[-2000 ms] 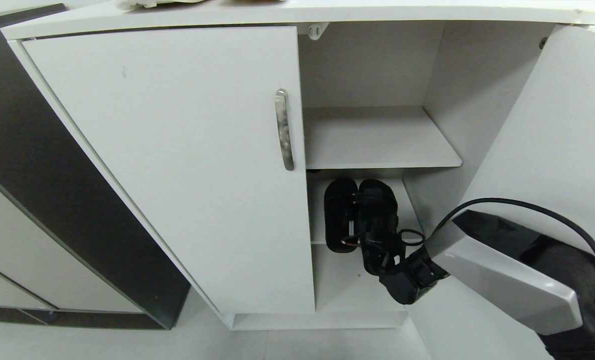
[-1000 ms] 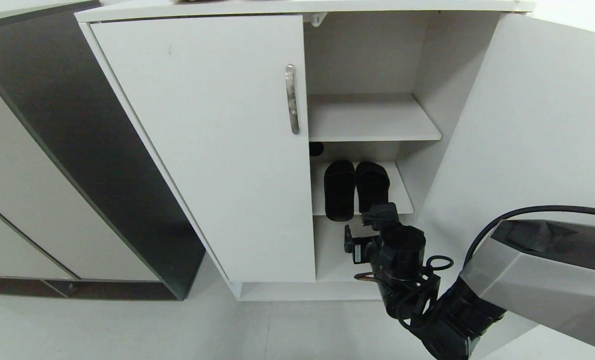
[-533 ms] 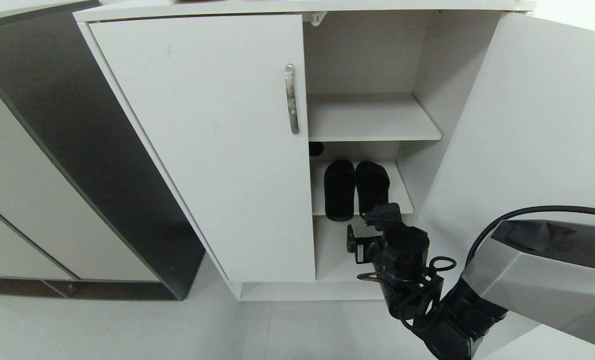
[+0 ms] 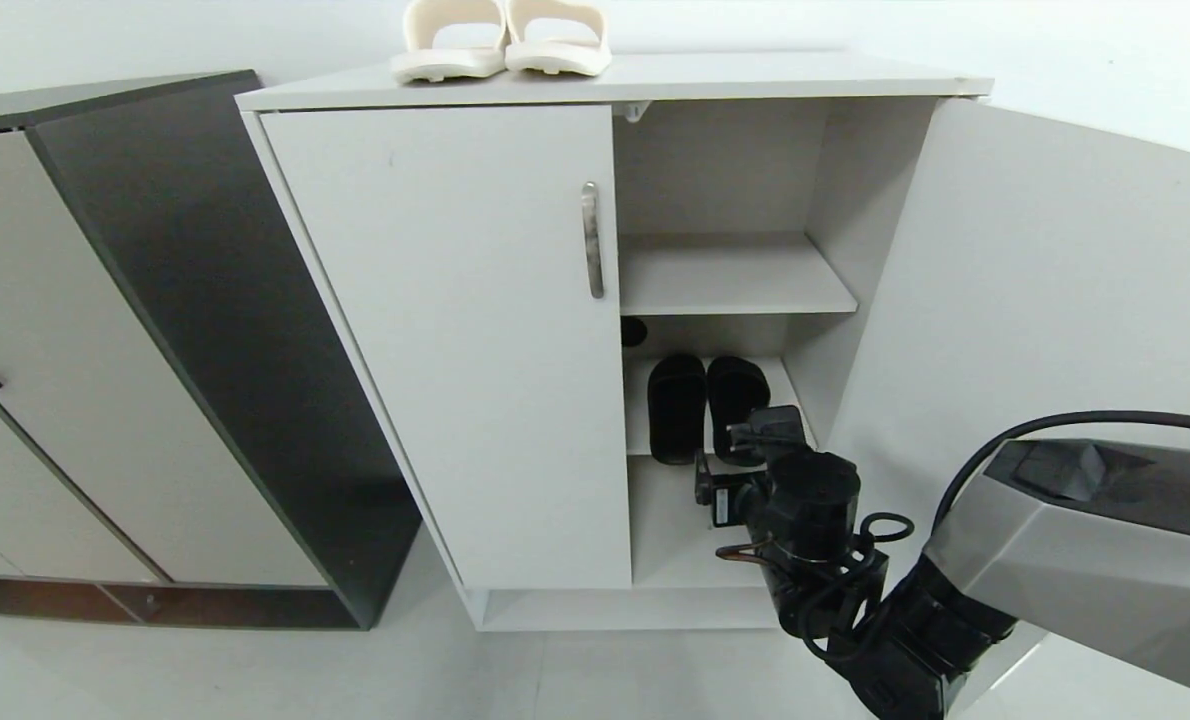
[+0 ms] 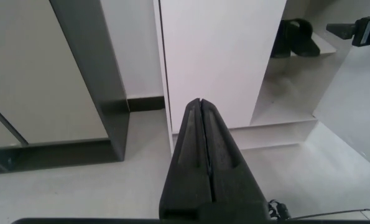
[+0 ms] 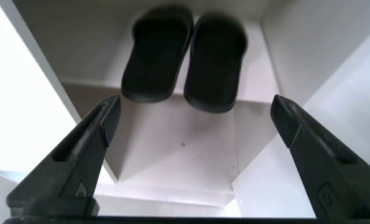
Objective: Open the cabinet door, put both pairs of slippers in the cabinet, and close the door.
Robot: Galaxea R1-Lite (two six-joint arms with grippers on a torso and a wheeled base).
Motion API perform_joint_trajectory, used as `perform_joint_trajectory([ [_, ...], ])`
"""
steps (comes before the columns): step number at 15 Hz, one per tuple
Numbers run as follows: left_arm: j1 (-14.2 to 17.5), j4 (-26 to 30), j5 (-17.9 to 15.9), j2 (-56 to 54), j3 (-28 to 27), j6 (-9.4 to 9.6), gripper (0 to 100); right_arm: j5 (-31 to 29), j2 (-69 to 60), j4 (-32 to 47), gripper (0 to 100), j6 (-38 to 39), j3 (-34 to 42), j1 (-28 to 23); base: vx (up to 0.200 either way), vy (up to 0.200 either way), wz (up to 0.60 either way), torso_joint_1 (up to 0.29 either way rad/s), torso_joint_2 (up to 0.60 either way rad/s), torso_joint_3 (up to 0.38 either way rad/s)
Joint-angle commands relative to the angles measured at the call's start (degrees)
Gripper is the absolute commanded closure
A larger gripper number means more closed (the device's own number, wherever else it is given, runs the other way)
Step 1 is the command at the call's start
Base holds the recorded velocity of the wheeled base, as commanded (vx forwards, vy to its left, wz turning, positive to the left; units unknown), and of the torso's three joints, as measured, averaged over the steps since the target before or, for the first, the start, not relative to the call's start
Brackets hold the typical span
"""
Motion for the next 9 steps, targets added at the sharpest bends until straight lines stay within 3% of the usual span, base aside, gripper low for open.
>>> perform_joint_trajectory([
  [1, 0.01, 0.02, 0.01, 0.08, 0.00, -0.01, 100, 0.02, 0.13, -0.02, 0, 0.03, -0.02, -0.09, 0.000, 0.000, 0.00, -0.002, 0.01, 0.198],
  [5, 0.01, 0.02, 0.89, 0.08, 0.00, -0.18, 100, 3.27, -1.45, 0.07, 0, 1.17, 3.15, 0.08, 0.000, 0.000, 0.00, 0.002, 0.00, 0.168],
  [9, 0.01, 0.02, 0.80, 0.08, 0.00, -0.62, 100, 6.52, -1.98, 0.16, 0, 1.08, 6.40, -0.01, 0.000, 0.000, 0.00, 0.000, 0.00, 0.000],
])
